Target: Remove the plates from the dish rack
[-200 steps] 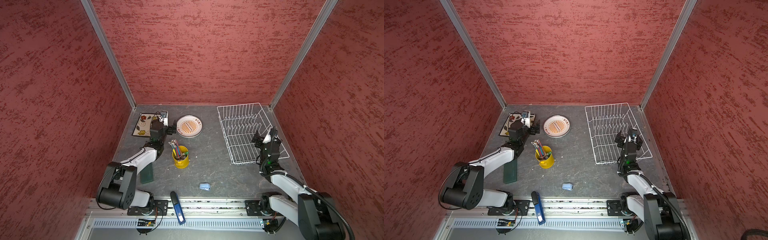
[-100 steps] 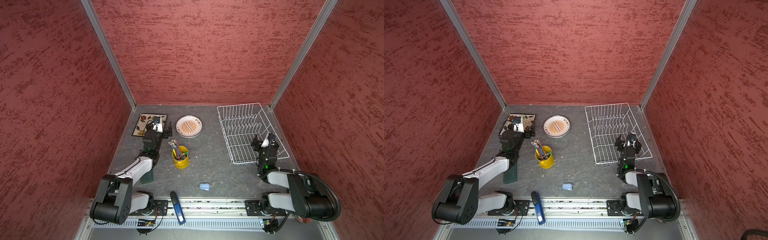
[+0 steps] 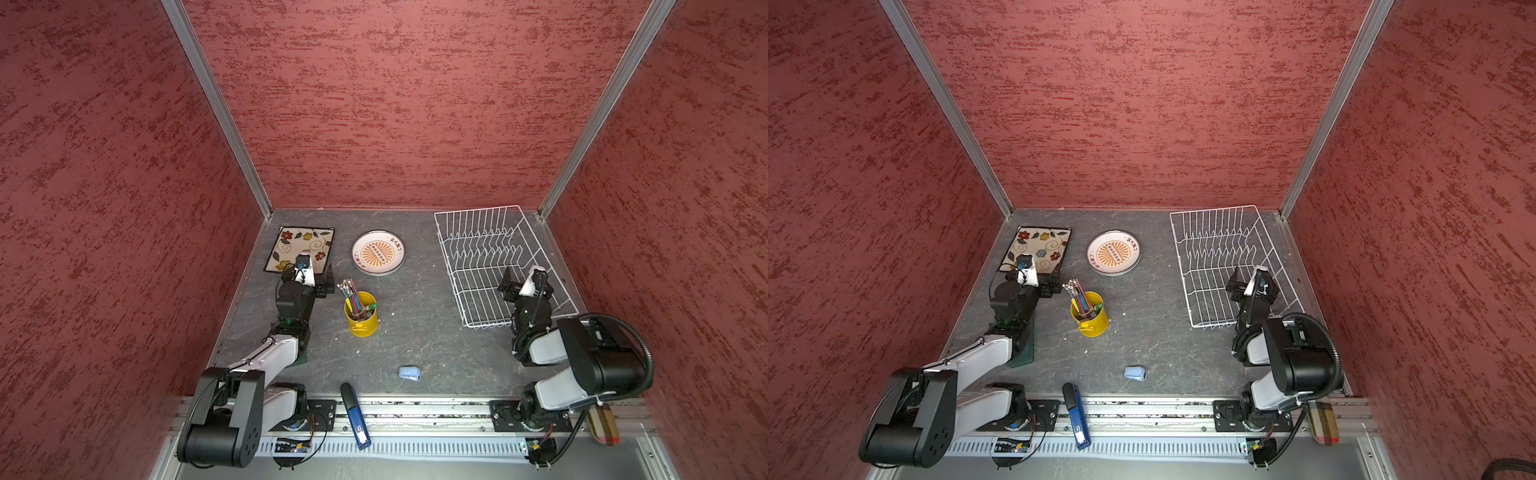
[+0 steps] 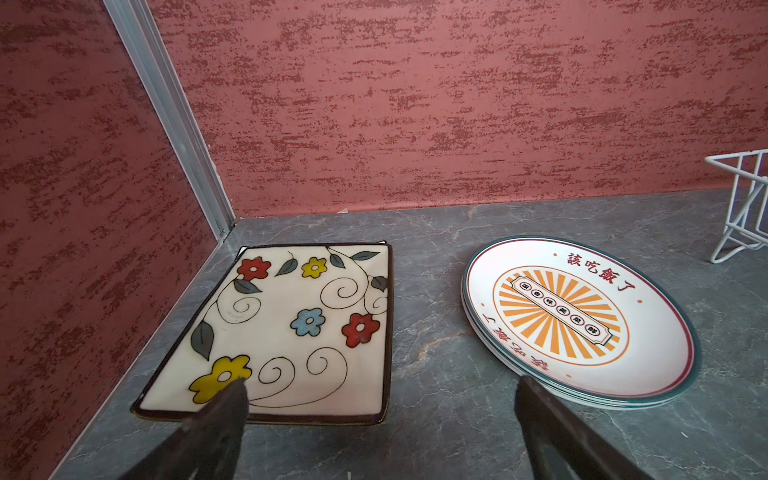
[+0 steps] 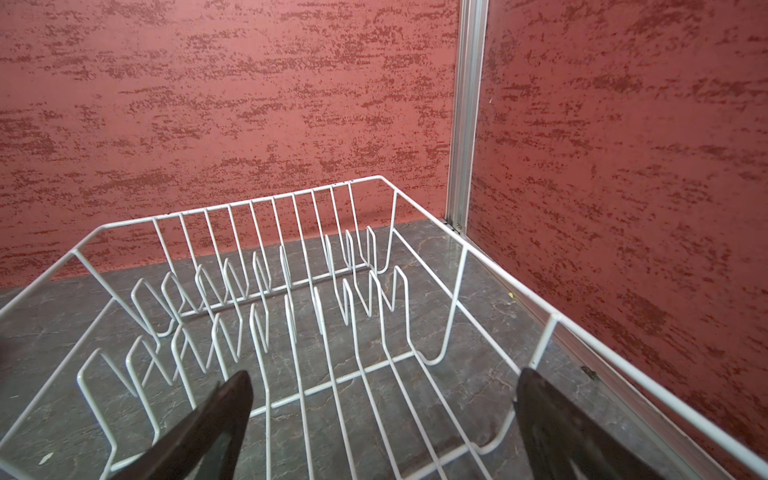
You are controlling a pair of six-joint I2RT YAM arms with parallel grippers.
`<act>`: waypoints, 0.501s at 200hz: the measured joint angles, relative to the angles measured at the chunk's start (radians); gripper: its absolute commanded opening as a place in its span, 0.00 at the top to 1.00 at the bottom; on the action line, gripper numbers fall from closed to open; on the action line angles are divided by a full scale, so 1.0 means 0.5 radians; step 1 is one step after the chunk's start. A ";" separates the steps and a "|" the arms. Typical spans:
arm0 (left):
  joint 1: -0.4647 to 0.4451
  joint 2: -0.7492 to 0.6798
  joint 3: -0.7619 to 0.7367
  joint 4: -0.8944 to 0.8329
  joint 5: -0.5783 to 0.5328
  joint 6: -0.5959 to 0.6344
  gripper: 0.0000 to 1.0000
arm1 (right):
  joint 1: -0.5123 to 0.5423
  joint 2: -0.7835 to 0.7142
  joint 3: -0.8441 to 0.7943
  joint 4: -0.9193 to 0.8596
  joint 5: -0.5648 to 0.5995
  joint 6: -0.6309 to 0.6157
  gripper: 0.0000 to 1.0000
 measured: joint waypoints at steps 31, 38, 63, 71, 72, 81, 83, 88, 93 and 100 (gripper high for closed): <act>0.040 0.085 -0.041 0.114 0.073 -0.041 0.01 | 0.000 0.008 0.001 0.014 -0.001 0.000 0.01; 0.051 0.122 -0.043 0.151 0.100 -0.053 0.01 | 0.000 0.008 0.002 0.014 -0.001 0.000 0.01; 0.087 0.273 -0.044 0.277 0.149 -0.097 0.00 | -0.001 0.008 0.029 -0.035 0.000 0.000 0.01; 0.096 0.334 -0.044 0.321 0.155 -0.114 0.01 | 0.000 0.008 0.052 -0.076 0.002 0.001 0.01; 0.097 0.339 -0.044 0.325 0.156 -0.114 0.01 | -0.001 0.008 0.056 -0.082 0.002 0.001 0.01; 0.102 0.405 -0.045 0.371 0.157 -0.128 0.01 | -0.001 0.008 0.090 -0.134 0.003 0.002 0.01; 0.103 0.422 -0.045 0.385 0.156 -0.130 0.01 | -0.001 0.008 0.100 -0.148 0.003 0.002 0.01; 0.104 0.458 -0.046 0.409 0.156 -0.135 0.01 | 0.000 0.011 0.120 -0.175 0.003 0.002 0.01; 0.104 0.494 -0.046 0.433 0.154 -0.142 0.01 | -0.001 0.012 0.142 -0.208 0.003 0.002 0.01; 0.104 0.534 -0.046 0.456 0.143 -0.153 0.01 | -0.001 0.013 0.163 -0.242 0.003 0.002 0.01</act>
